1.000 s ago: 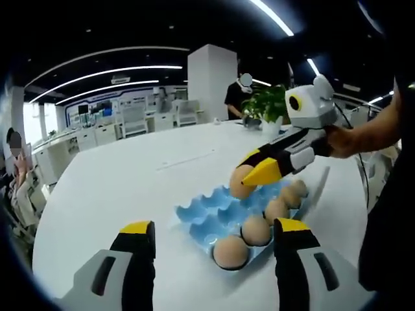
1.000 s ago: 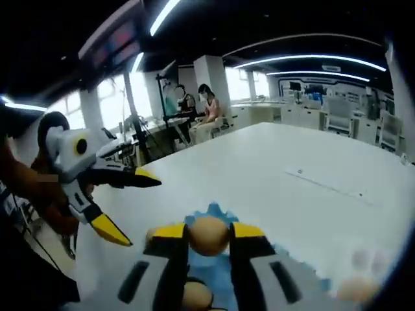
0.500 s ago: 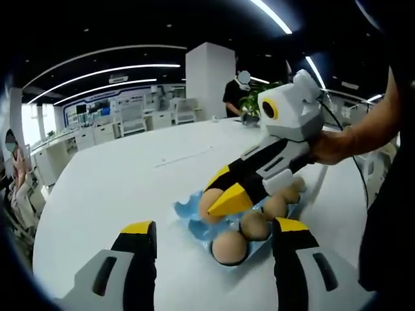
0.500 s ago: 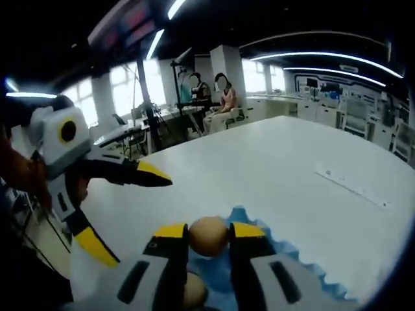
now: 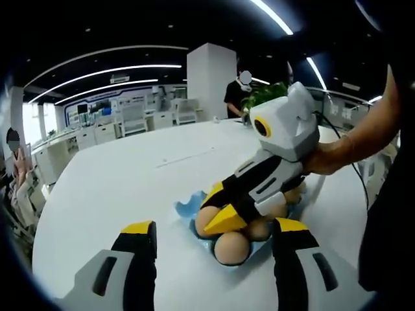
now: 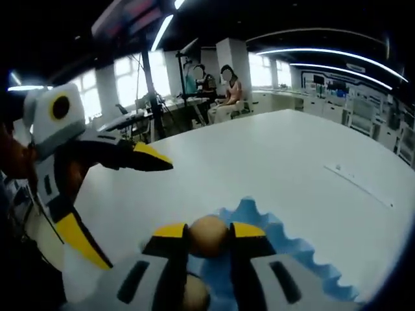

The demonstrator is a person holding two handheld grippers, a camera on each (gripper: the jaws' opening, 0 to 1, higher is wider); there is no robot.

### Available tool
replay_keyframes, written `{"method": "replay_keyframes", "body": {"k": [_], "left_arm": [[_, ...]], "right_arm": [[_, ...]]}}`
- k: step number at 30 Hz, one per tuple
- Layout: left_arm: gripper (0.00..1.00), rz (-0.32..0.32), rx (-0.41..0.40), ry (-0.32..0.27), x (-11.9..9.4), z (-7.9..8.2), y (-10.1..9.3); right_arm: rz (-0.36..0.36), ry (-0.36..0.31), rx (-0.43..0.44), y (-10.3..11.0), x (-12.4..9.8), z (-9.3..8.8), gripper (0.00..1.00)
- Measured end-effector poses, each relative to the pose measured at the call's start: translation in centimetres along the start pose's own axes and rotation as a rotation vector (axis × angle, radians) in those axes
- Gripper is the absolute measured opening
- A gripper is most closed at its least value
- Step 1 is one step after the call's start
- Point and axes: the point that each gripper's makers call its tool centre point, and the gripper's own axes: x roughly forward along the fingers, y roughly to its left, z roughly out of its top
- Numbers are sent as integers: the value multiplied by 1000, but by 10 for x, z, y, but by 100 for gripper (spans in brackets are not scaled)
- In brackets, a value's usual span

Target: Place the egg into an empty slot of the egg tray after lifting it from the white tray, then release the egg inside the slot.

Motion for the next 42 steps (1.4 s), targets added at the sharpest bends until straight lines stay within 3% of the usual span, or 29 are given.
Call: {"method": "replay_keyframes", "body": {"k": [17,24,27,31,35,42], "left_arm": [[72,1,-10,-3,-1,0,0],[71,3,-3,-7,-3,3,0],[71,3,1,-12,-3,6,0],[71,2,5,-17,-4,8,-1],[71,-3,4,-16,-4,7,-4],[71,-4,6,-20,-5,9,-6]], "right_arm": [[8,-4,14,0,2,0,26],[-4,0,1,-2,-1,0,30],[-18,-27,37,-4,-10,1,33],[-74,-67,39,-14,-35,0,31],[-185,-116,63,-39,-74,-6,30],[-388,-138,171,-88,-148,-34,29]]}}
